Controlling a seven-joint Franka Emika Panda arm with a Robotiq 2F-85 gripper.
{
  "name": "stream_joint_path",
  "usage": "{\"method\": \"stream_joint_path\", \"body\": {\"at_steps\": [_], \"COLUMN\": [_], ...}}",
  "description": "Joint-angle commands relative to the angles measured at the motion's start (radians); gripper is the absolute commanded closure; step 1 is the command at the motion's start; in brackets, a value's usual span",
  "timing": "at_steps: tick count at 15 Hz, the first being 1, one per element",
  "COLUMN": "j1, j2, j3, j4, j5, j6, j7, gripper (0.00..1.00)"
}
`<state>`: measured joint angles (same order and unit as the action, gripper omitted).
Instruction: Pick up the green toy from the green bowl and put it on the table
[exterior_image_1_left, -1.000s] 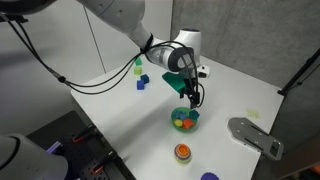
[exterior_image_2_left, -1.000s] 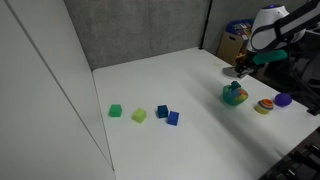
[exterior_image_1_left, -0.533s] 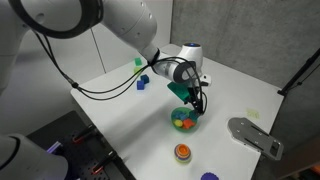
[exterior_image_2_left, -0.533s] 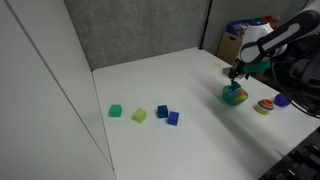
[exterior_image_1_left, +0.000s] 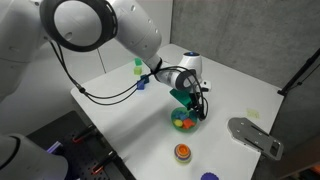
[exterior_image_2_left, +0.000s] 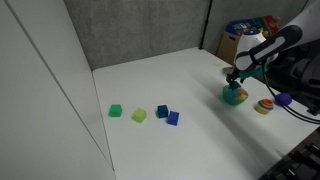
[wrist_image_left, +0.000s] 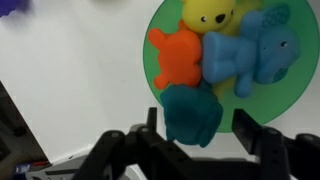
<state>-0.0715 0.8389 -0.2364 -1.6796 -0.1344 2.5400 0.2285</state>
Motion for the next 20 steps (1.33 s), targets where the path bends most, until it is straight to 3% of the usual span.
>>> {"method": "stream_joint_path", "body": {"at_steps": [1, 6, 8, 16, 20], "j1": [0.017, 0.028, 0.034, 0.105, 0.112], "j2": [0.026, 0.002, -0.018, -0.169, -0.274], "j3": [-0.023, -0.029, -0.027, -0.06, -0.018], "j4": [0.037, 0.022, 0.005, -0.108, -0.19], "j5": [-0.006, -0.003, -0.002, -0.034, -0.013], "j6": [0.004, -0.011, -0.017, -0.022, -0.08], "j7": [0.021, 0.022, 0.02, 0.043, 0.012], "gripper": [0.53, 0.89, 0.93, 0.94, 0.94]}}
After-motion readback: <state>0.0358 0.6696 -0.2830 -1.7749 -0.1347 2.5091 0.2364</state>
